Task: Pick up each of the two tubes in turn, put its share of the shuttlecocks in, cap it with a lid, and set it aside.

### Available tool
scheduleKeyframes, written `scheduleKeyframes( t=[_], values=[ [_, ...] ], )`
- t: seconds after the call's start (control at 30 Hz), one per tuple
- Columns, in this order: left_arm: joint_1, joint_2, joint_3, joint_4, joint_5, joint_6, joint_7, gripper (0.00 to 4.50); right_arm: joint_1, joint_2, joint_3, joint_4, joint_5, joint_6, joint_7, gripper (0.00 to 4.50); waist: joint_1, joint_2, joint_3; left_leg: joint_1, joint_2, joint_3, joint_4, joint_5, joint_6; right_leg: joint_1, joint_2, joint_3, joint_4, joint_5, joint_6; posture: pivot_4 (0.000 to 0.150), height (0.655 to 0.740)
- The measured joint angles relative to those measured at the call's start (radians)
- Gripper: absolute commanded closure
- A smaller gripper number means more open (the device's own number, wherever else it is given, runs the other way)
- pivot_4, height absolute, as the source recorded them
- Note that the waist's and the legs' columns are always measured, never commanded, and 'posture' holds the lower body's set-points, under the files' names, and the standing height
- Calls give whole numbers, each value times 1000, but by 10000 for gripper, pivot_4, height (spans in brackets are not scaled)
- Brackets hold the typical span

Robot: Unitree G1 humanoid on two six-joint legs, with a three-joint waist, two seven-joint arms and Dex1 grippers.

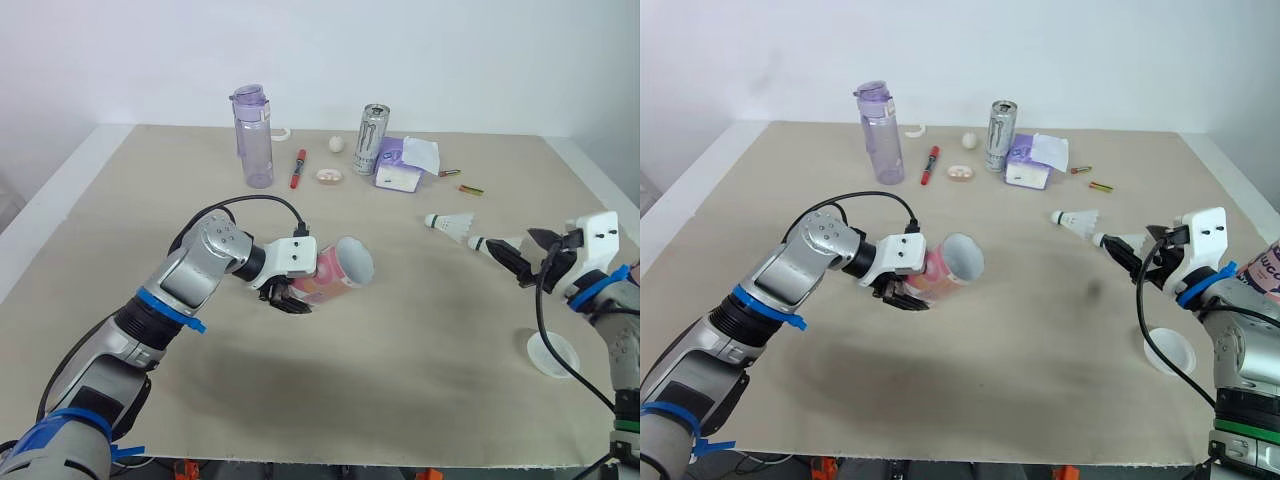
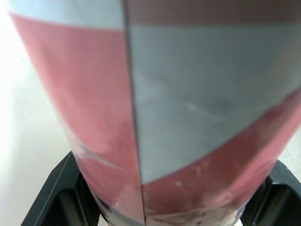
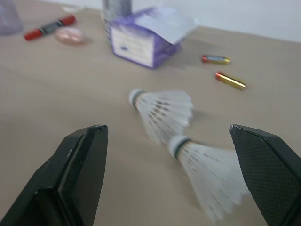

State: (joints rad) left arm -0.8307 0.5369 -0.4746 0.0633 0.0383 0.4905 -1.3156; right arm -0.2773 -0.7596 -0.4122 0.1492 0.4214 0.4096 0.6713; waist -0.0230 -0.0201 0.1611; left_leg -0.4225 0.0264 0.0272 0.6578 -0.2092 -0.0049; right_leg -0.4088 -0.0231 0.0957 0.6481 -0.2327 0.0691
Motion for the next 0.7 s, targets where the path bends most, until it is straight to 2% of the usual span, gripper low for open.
scheduleKeyframes(
  t=[0.27, 0.7],
  values=[
    [0, -1, 0, -5, 1, 15, 3, 13485, -2, 0, 1, 84, -14, -12, -3, 584, 0, 0, 0, 0, 0, 0, 0, 0, 0, 0, 0, 0, 0, 0, 0, 1500, 7400],
    [0, 2, 0, -6, 1, 18, 7, 13485, -129, 47, 64, 346, -56, -80, 17, 584, -3, 1, 0, 0, 0, 0, 0, 0, 0, 0, 0, 1, 0, 0, 1, 1500, 7400]
  ],
)
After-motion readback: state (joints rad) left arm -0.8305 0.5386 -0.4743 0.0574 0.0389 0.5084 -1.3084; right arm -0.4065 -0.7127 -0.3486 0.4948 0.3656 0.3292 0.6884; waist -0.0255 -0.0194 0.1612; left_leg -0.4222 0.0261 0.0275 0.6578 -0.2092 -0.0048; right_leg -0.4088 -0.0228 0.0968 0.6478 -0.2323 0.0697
